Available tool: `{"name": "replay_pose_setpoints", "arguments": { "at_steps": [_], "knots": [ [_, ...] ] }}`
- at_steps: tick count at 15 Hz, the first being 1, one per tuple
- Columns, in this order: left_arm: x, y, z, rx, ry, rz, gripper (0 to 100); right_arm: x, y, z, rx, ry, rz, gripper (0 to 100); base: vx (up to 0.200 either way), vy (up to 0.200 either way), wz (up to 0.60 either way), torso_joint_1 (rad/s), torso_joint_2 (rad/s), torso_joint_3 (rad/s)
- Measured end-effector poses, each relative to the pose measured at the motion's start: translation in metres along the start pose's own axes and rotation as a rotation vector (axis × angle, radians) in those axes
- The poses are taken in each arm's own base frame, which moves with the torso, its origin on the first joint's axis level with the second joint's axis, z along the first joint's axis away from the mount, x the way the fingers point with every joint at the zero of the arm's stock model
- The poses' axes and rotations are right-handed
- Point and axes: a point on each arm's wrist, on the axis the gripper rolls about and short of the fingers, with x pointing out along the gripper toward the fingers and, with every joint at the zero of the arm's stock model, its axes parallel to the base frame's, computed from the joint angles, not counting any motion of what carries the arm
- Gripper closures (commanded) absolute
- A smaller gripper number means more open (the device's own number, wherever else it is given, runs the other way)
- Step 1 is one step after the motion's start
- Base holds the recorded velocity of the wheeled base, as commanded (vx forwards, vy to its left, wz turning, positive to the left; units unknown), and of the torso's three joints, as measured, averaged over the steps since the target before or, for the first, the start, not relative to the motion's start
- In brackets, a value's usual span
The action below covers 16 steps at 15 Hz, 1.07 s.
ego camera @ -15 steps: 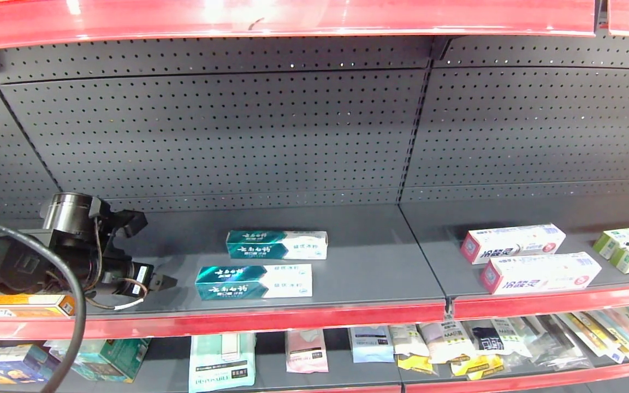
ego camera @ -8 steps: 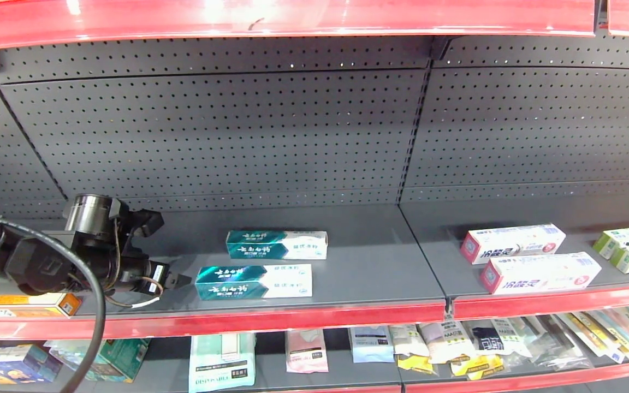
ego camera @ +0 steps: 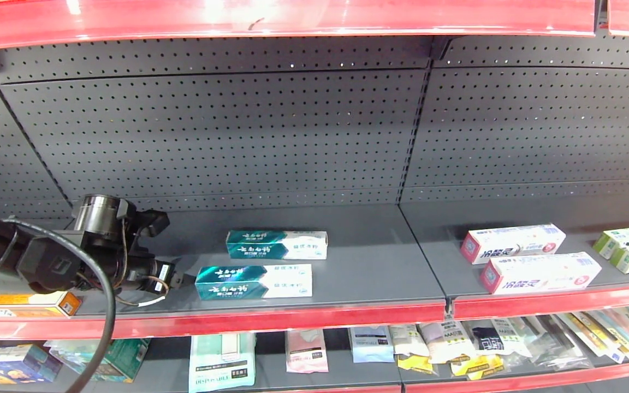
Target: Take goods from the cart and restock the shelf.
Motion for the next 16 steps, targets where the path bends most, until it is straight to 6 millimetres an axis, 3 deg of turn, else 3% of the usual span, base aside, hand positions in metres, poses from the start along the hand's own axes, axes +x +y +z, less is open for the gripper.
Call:
{"name": "replay_pose_setpoints", "arguments": {
  "at_steps": [16],
  "knots": [
    [0.005, -0.016, 0.010, 0.041, -0.019, -0.032, 0, 0.000, 0.000, 0.000, 0.000, 0.000, 0.001, 0, 0.000, 0.000, 0.00, 0.000, 0.00, 0.000]
  ]
}}
